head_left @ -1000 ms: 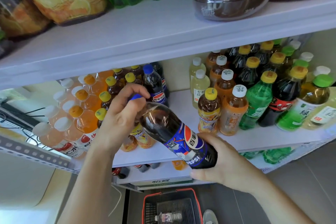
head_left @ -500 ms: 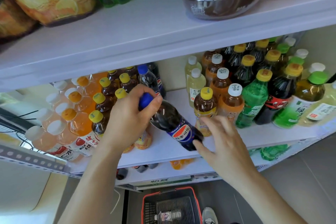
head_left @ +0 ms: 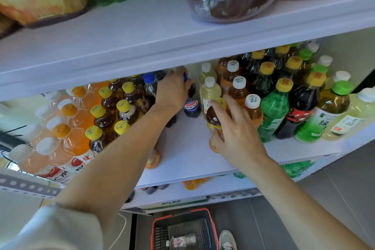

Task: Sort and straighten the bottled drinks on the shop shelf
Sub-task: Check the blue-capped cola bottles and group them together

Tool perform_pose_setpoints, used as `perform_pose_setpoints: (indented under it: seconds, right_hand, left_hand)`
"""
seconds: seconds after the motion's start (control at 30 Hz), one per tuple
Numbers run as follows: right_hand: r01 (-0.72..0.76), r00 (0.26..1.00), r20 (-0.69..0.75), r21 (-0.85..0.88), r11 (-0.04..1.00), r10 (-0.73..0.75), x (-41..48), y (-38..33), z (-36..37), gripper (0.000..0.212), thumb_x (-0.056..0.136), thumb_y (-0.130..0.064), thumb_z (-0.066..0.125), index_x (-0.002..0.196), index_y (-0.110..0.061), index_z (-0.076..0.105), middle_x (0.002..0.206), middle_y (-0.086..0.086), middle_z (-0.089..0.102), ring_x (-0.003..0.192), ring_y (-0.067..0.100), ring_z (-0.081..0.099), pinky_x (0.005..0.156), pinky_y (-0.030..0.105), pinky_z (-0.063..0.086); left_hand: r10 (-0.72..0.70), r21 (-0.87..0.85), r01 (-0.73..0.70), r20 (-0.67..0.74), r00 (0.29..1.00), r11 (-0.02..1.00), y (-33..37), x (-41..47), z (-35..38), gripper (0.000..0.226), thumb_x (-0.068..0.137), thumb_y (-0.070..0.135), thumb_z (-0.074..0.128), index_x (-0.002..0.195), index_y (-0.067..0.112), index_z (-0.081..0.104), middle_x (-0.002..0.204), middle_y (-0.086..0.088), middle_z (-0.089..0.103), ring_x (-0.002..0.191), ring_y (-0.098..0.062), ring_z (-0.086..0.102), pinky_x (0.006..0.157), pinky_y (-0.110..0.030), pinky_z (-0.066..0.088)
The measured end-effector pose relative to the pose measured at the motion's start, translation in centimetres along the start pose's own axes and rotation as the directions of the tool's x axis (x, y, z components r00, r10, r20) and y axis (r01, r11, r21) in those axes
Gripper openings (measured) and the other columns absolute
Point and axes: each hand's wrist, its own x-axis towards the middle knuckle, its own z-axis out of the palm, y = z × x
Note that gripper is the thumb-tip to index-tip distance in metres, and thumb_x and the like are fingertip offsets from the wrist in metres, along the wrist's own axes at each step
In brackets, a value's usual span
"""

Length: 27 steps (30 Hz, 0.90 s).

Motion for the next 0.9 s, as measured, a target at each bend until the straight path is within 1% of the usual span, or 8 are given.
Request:
perform_pose_setpoints:
  seconds: [0.23,0.37,0.47,0.53,0.6,0.67,0.77,0.9]
  right_hand:
    - [-0.028,1.000,0.015,0.046,0.999,0.028,-0.3,0.9,0.3,0.071,0.085,-0.016,0.065,0.149,-0.018,0.035,0.135,0.013,0.050,0.121,0.033,0.046,0.099,0.044,0.042]
    - [-0.032,0.999,0.031,0.087,0.996,0.029,-0.4,1.0,0.2,0.072,0.086,-0.015,0.064,0.150,-0.020,0.033,0.140,0.012,0.046,0.128,0.032,0.042,0.102,0.045,0.041]
    - [-0.030,0.999,0.033,0.155,0.987,0.026,-0.6,1.0,-0.1,0.072,0.085,-0.011,0.065,0.150,-0.018,0.034,0.143,0.012,0.046,0.132,0.032,0.041,0.104,0.046,0.040]
    - [-0.029,1.000,0.018,0.200,0.979,0.026,-0.7,1.0,-0.2,0.071,0.085,-0.008,0.066,0.149,-0.016,0.036,0.144,0.013,0.046,0.133,0.033,0.041,0.105,0.048,0.040]
    - [-0.031,0.999,-0.002,0.239,0.970,0.033,-1.0,0.9,-0.3,0.069,0.084,-0.007,0.066,0.147,-0.014,0.038,0.144,0.013,0.046,0.133,0.033,0.041,0.105,0.048,0.040]
    - [-0.030,0.999,-0.032,0.282,0.959,0.041,-1.4,0.9,-0.5,0.067,0.083,-0.006,0.066,0.145,-0.013,0.041,0.143,0.010,0.047,0.132,0.031,0.043,0.104,0.047,0.042]
    - [-0.027,0.990,-0.118,0.335,0.942,0.070,-2.1,0.9,-0.8,0.057,0.083,-0.003,0.065,0.138,-0.011,0.050,0.137,0.008,0.052,0.126,0.028,0.048,0.102,0.041,0.044]
    - [0.072,0.960,-0.279,0.297,0.952,0.015,-3.5,0.3,-1.0,0.035,0.085,-0.004,0.057,0.120,-0.004,0.062,0.117,0.010,0.060,0.108,0.024,0.056,0.091,0.026,0.045]
  left_hand:
    - [-0.111,-0.028,0.112,0.012,0.994,0.993,0.8,4.4,1.3,0.022,0.102,0.027,0.049,0.111,0.009,0.059,0.099,-0.008,0.062,0.093,-0.026,0.059,0.080,-0.035,0.049]
    - [-0.272,-0.154,0.275,0.036,0.961,0.949,0.8,5.7,1.7,0.013,0.102,0.019,0.047,0.093,0.016,0.056,0.074,0.013,0.034,0.083,-0.014,0.043,0.074,-0.027,0.035]
    - [-0.245,-0.079,0.254,0.108,0.964,0.964,1.3,5.2,0.9,0.023,0.103,0.015,0.044,0.118,0.003,0.057,0.101,-0.005,0.056,0.088,-0.018,0.046,0.079,-0.029,0.040]
    - [-0.246,-0.050,0.257,0.169,0.954,0.965,1.5,4.5,0.1,0.028,0.101,0.011,0.045,0.125,-0.001,0.054,0.122,-0.020,0.057,0.096,-0.027,0.056,0.089,-0.037,0.048]
    - [-0.237,-0.031,0.245,0.161,0.958,0.969,1.3,3.2,-0.9,0.030,0.097,0.006,0.046,0.125,-0.001,0.055,0.119,-0.022,0.059,0.096,-0.031,0.060,0.086,-0.042,0.052]
    - [-0.170,0.080,0.165,0.049,0.984,0.983,0.5,1.5,-1.9,0.030,0.093,0.003,0.047,0.120,0.003,0.060,0.112,-0.020,0.063,0.096,-0.034,0.061,0.078,-0.040,0.051]
    - [-0.095,0.337,0.131,-0.120,0.988,0.932,-2.0,-0.8,-3.4,0.031,0.090,0.012,0.053,0.118,0.012,0.065,0.118,-0.015,0.065,0.111,-0.039,0.056,0.086,-0.045,0.047]
    - [-0.138,0.492,0.103,0.035,0.990,0.864,-4.5,-1.9,-3.9,0.048,0.095,0.028,0.055,0.141,0.017,0.044,0.133,-0.018,0.055,0.126,-0.043,0.046,0.099,-0.052,0.040]
